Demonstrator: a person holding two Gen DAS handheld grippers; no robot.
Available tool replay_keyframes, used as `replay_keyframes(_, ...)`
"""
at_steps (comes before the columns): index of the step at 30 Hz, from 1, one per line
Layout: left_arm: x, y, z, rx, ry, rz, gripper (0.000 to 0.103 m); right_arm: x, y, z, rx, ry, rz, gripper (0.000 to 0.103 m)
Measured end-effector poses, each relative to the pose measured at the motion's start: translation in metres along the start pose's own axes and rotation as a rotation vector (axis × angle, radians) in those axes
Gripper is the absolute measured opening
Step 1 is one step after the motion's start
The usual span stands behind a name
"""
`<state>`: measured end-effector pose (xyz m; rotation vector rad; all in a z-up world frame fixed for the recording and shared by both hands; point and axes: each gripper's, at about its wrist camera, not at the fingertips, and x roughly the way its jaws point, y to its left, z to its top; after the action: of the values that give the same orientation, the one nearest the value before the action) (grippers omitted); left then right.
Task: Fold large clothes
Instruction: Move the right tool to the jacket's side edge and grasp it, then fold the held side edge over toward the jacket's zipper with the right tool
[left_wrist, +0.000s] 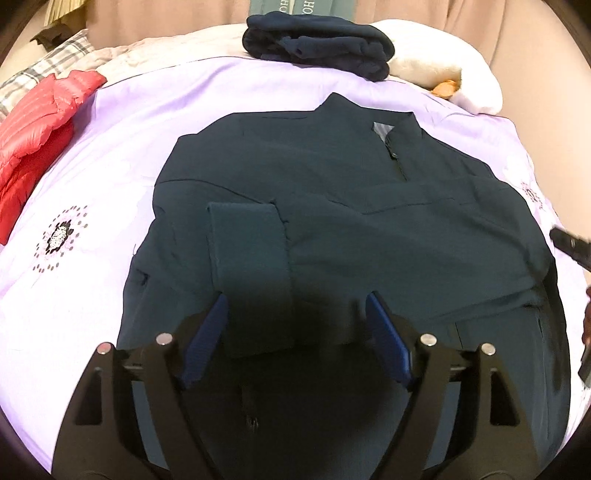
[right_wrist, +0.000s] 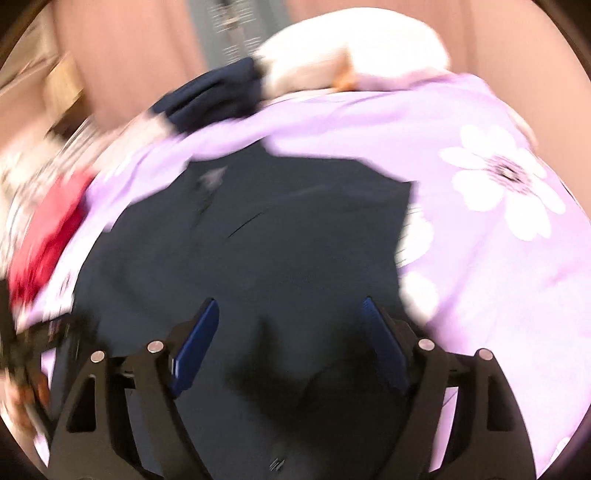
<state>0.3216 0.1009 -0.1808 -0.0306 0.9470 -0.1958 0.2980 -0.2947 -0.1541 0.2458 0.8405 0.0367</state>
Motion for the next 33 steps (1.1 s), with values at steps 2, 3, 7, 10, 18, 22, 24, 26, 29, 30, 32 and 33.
replay_keyframes(2,0.007,0.0,0.002,-0.006,0.008,0.008,0.078,0.013,-0.014,0.015,0.043,-0.003,-0.075,0.083)
replay_keyframes(3,0.01,0.0,0.002,-0.006,0.012,0.013,0.078,0.019,-0.019,0.019,0.05,0.0,-0.107,0.084)
replay_keyframes(7,0.025,-0.003,0.001,0.007,0.039,0.034,0.079,0.043,-0.026,0.031,0.068,0.045,-0.139,0.084)
replay_keyframes(10,0.029,-0.005,0.002,0.018,0.041,0.044,0.08,0.058,-0.025,0.033,0.048,0.084,-0.144,0.084)
replay_keyframes(18,0.038,0.0,0.006,0.012,0.061,0.058,0.084,0.068,-0.013,0.025,-0.102,0.099,-0.217,0.014)
replay_keyframes(22,0.041,-0.003,0.007,0.038,0.068,0.079,0.086,0.068,-0.015,0.027,-0.15,0.098,-0.285,0.011)
replay_keyframes(24,0.041,-0.003,0.008,0.036,0.073,0.095,0.087,0.072,-0.012,0.027,-0.176,0.115,-0.312,0.011)
replay_keyframes(26,0.037,0.0,0.009,0.02,0.081,0.102,0.087,0.068,-0.009,0.03,-0.169,0.106,-0.329,0.015)
replay_keyframes(29,0.021,0.001,0.008,0.033,0.054,0.109,0.087,0.048,0.002,0.031,-0.192,0.064,-0.325,0.024)
replay_keyframes(30,0.017,0.0,0.008,0.045,0.045,0.114,0.086,0.04,0.008,0.029,-0.213,0.05,-0.305,0.028)
replay_keyframes(32,0.006,-0.005,0.01,0.072,0.02,0.11,0.086,0.03,0.017,0.024,-0.242,0.046,-0.268,0.038)
replay_keyframes(33,0.003,-0.008,0.011,0.077,0.014,0.107,0.086,0.025,0.024,0.019,-0.256,0.052,-0.239,0.046)
